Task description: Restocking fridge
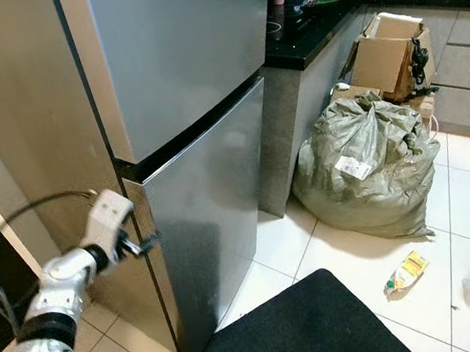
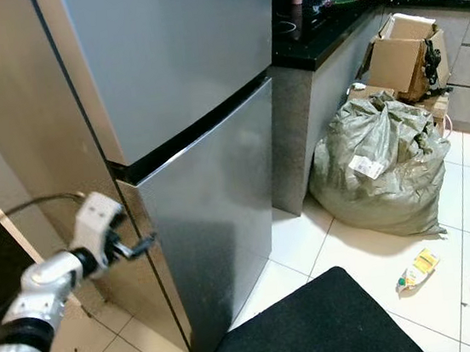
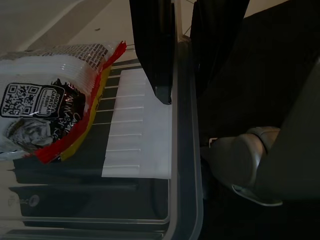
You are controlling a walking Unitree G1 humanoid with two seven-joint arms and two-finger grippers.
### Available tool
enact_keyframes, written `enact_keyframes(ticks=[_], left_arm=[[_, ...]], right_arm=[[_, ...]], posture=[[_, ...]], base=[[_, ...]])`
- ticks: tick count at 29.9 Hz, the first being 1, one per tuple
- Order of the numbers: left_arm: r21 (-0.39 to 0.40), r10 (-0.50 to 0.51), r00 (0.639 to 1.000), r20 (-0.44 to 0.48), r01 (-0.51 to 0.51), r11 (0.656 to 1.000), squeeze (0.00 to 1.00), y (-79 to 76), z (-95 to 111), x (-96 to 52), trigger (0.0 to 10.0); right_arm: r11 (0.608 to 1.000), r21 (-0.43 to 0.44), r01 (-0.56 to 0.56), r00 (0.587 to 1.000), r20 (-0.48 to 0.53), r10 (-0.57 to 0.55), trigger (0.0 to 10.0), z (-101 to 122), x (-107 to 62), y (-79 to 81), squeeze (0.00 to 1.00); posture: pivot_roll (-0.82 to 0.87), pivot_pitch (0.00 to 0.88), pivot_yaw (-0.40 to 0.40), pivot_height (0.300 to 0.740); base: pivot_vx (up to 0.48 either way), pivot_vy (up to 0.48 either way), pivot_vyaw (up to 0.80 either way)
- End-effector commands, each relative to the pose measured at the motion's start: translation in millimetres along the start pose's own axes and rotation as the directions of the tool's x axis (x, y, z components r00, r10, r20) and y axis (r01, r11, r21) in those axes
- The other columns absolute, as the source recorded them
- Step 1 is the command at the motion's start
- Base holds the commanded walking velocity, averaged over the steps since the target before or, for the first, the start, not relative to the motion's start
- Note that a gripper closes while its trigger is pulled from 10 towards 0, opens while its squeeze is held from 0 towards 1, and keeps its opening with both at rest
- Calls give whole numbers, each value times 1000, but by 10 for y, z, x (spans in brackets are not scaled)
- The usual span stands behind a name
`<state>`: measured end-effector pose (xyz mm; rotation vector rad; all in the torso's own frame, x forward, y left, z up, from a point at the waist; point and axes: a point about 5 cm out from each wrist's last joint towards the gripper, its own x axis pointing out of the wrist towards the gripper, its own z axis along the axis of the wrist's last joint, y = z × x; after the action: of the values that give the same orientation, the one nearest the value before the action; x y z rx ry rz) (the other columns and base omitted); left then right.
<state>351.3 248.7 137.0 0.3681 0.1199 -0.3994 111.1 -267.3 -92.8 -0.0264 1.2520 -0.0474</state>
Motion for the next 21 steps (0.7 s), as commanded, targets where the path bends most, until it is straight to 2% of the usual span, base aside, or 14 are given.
enact_keyframes(ticks=[1,8,13,15,18,21], left_arm=[[12,40,999,-9,-40,999,0,27,-2,10,10000],[11,78,997,-16,-77,997,0,44,-17,26,10000],[-60,130,991,22,-128,990,0,42,12,60,10000],[-107,140,989,41,-135,985,0,10,22,90,10000],[-236,160,984,81,-137,962,0,-107,42,185,10000],[-279,155,983,101,-121,953,0,-160,65,229,10000]], right_arm=[[1000,9,11,1000,7,-11,10000,14,-4,-20,0],[1000,7,12,1000,8,-12,10000,15,-3,-17,0],[1000,4,15,1000,8,-15,10000,19,-4,-23,0],[1000,1,16,1000,8,-17,10000,21,-5,-27,0],[1000,-2,18,1000,8,-18,10000,24,-6,-30,0],[1000,-3,17,1000,8,-17,10000,24,-6,-29,0]], posture=[[-40,0,-33,740],[-40,0,-34,740],[-41,0,-34,740],[-41,0,-34,740],[-43,0,-37,740],[-43,0,-37,740]], base=[[0,0,0],[0,0,0],[0,0,0],[0,0,0],[0,0,0],[0,0,0]])
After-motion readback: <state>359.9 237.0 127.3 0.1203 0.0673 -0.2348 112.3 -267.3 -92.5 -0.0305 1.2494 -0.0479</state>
